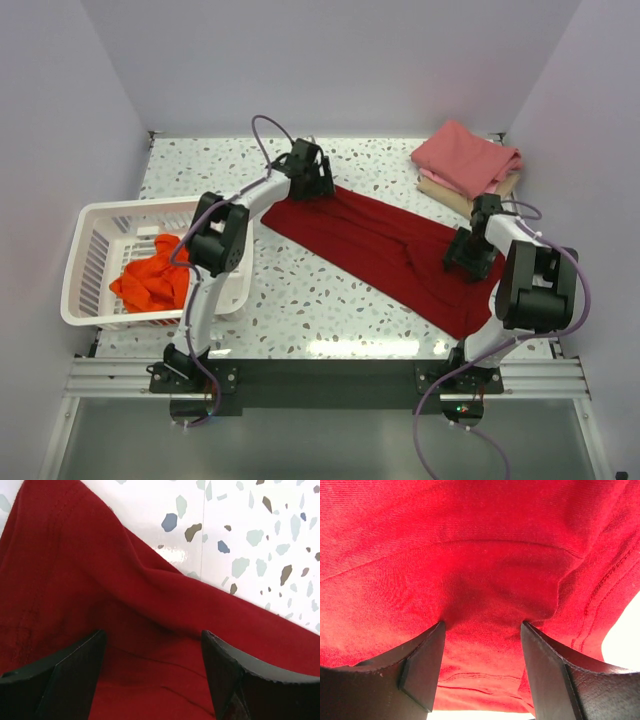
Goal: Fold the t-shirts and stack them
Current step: Fold the tshirt
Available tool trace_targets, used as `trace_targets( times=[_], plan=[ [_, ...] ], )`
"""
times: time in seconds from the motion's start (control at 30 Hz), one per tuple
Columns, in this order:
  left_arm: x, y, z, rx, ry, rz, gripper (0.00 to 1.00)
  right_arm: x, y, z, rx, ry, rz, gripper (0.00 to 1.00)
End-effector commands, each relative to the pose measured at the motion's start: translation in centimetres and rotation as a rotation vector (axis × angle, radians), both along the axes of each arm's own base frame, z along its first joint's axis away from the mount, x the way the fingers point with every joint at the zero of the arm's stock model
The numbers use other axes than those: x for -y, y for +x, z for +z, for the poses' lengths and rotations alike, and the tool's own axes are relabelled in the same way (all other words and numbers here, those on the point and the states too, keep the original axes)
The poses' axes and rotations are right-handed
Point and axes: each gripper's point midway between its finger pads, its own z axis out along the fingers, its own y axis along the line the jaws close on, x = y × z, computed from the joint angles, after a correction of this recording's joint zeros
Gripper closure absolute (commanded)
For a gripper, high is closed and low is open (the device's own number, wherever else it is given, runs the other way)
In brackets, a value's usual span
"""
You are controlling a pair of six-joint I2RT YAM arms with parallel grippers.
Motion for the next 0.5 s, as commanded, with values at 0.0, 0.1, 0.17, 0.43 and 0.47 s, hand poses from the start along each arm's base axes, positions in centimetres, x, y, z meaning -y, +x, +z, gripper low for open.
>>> trace_targets(
  times=[0.0,0.1,0.17,0.43,0.47],
  plan=[
    [-0.7,0.5,-1.2,-0.038,0.009,0.043,0.19,-1.0,-1.2,-1.5,-0.058,0.026,0.029,0.35],
    [-1.5,0.9,-2.0,-0.051,0.010,0.069,0.19,-1.8,-1.8,-2.2,-0.091,0.037,0.055,0.35],
    [-1.8,1.5,-2.0,-0.050,0.001,0.080,0.19,-2.3,-2.1,-2.5,-0.110,0.035,0.077,0.36],
    [-2.8,0.6,-3.3,-0.081,0.047,0.077,0.19,-1.5,-2.1,-3.0,-0.178,-0.025,0.070,0.36],
    [-3.2,0.0,-3.9,-0.095,0.059,0.078,0.19,-1.4,-1.7,-2.9,-0.176,-0.030,0.071,0.36]
  ],
)
